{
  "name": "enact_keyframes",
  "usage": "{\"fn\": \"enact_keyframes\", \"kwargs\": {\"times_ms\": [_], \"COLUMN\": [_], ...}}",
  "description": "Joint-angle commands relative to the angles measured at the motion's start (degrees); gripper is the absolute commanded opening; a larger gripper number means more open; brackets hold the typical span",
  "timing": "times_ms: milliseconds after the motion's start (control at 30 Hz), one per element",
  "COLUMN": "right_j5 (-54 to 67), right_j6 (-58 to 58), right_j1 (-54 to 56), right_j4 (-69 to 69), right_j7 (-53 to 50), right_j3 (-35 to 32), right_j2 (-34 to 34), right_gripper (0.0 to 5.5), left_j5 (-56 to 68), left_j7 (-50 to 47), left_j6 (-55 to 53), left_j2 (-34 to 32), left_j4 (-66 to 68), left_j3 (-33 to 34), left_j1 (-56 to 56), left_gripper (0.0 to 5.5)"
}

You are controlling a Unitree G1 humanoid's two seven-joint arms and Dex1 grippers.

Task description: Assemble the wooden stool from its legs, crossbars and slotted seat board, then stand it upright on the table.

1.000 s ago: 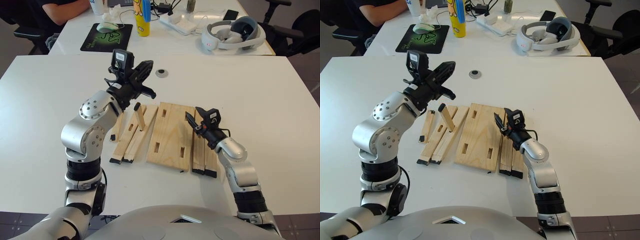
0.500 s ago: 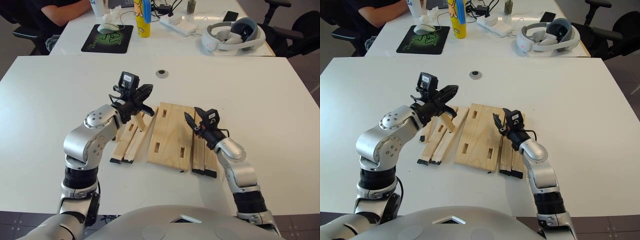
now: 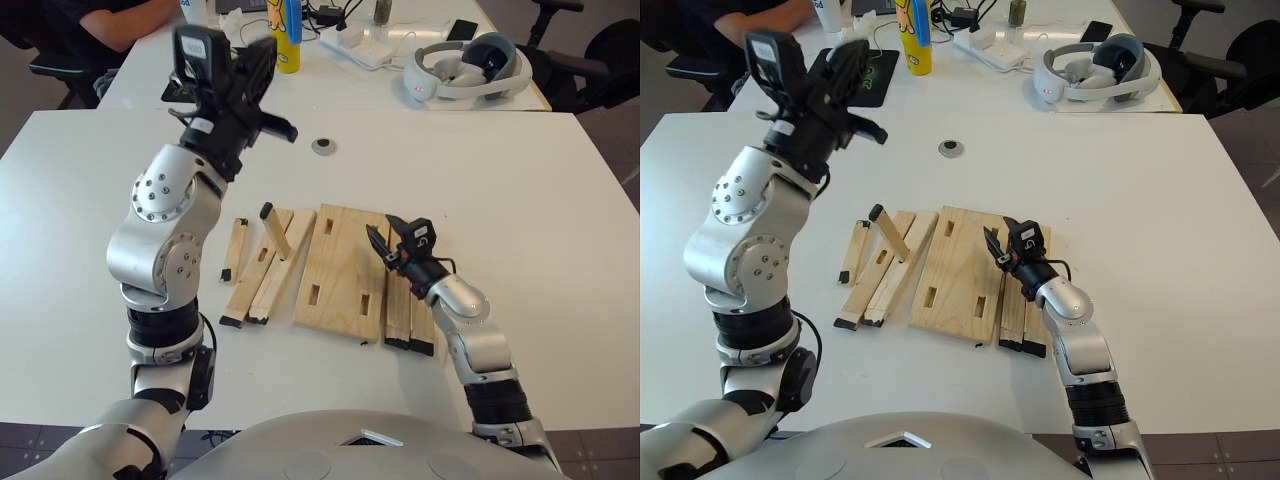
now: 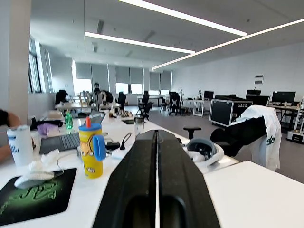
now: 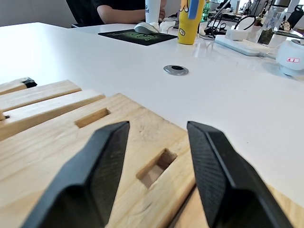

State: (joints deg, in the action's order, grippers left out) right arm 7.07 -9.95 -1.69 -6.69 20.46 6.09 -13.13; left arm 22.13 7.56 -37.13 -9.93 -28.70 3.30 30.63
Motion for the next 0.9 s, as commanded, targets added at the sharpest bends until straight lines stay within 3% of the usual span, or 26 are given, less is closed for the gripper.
{"fn": "enact_keyframes", "kwargs": {"times_ms": [33,900], "right_j5": [-0.77,-0.64], "right_j6": [0.53,0.40], "right_j1": [1.19,1.53], "right_j4": [0.47,0.00], "right_j7": [0.03,0.25], "right_j3": [-0.02,0.04], "right_j2": [-0.07,-0.29], "right_gripper": [2.23,2.23], "left_j5": [-0.88,-0.88], "left_j7": [-0.16,1.42], "left_j6": [-0.76,-3.89], "left_j2": [0.12,0.52], "left_j4": [-0.03,1.65], "left_j3": [-1.66,-4.41], "left_j1": [-1.18,-6.66], "left_gripper": [0.04,0.04]}}
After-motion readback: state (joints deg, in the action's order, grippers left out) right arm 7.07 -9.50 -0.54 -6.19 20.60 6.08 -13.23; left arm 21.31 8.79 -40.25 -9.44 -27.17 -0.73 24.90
